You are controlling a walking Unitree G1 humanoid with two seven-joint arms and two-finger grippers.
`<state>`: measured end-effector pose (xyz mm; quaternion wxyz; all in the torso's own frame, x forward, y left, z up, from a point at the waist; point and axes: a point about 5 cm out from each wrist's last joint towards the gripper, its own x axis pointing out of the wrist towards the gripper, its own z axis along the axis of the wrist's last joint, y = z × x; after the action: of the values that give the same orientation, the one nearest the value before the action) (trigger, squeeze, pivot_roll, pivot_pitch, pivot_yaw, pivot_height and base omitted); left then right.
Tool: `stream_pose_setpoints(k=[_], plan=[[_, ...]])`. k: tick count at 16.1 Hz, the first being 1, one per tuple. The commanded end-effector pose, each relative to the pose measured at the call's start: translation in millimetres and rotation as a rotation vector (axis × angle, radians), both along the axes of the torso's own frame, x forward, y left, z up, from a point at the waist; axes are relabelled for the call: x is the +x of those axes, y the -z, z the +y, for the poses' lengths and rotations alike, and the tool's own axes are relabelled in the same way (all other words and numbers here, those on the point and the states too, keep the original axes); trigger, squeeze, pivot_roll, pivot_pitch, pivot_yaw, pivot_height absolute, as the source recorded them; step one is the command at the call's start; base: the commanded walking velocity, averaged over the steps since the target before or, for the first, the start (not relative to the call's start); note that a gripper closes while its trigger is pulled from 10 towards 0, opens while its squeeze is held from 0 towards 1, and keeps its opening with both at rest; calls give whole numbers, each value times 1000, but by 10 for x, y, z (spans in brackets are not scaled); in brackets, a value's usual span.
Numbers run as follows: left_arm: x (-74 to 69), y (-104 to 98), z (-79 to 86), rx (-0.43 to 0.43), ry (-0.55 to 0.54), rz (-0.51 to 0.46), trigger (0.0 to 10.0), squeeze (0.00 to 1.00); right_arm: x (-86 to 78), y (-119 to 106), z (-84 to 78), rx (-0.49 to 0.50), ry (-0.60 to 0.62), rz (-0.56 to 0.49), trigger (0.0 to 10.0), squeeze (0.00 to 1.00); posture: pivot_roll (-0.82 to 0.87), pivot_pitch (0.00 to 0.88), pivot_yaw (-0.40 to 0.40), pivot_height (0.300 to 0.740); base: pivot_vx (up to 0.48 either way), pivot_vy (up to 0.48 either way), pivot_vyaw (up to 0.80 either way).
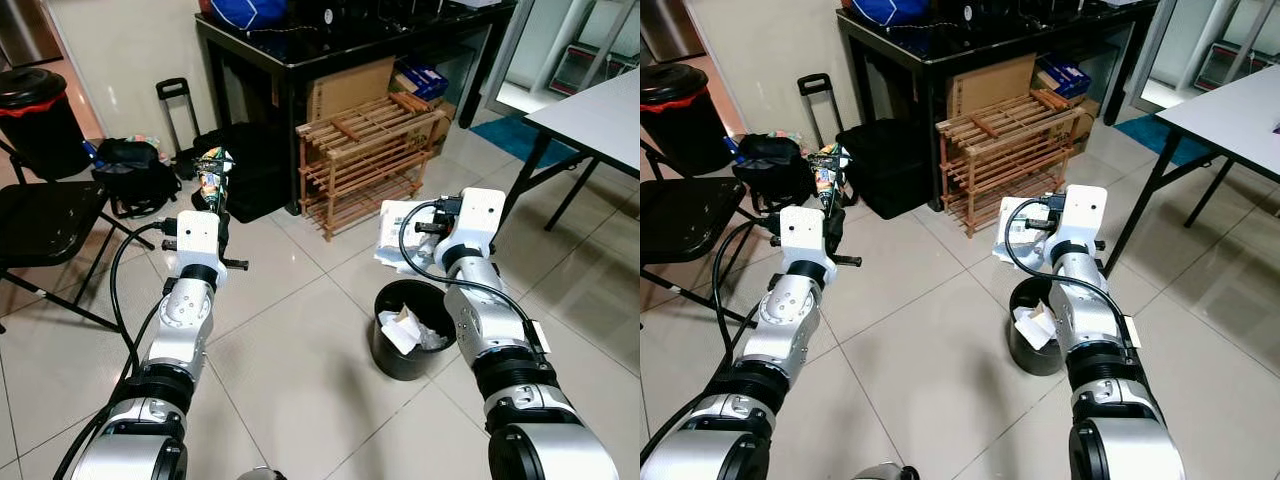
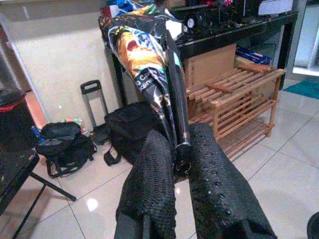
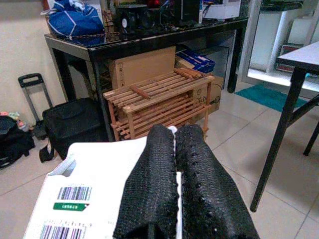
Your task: Picking trash to rubbish bin
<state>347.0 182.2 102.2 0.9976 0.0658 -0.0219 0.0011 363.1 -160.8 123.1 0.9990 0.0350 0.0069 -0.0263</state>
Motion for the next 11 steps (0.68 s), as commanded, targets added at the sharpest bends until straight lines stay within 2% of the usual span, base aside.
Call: stream_pose_setpoints(k=[1,2,7,11], plan=[[11,-3,-7,-2,-12,0,10000,0,24,-56,19,-18,-16,-16,10000,0,45,0,31,740,0,-296,0],[11,-1,-12,-2,-11,2,10000,0,25,-63,44,-29,-34,-20,10000,0,46,0,32,740,0,-300,0],[13,4,-49,-4,-4,4,10000,0,23,-71,100,-63,-62,-25,10000,0,45,0,33,740,0,-302,800],[12,8,-56,-5,-1,5,10000,0,19,-81,125,-67,-77,-31,10000,0,44,0,34,740,0,-301,227]])
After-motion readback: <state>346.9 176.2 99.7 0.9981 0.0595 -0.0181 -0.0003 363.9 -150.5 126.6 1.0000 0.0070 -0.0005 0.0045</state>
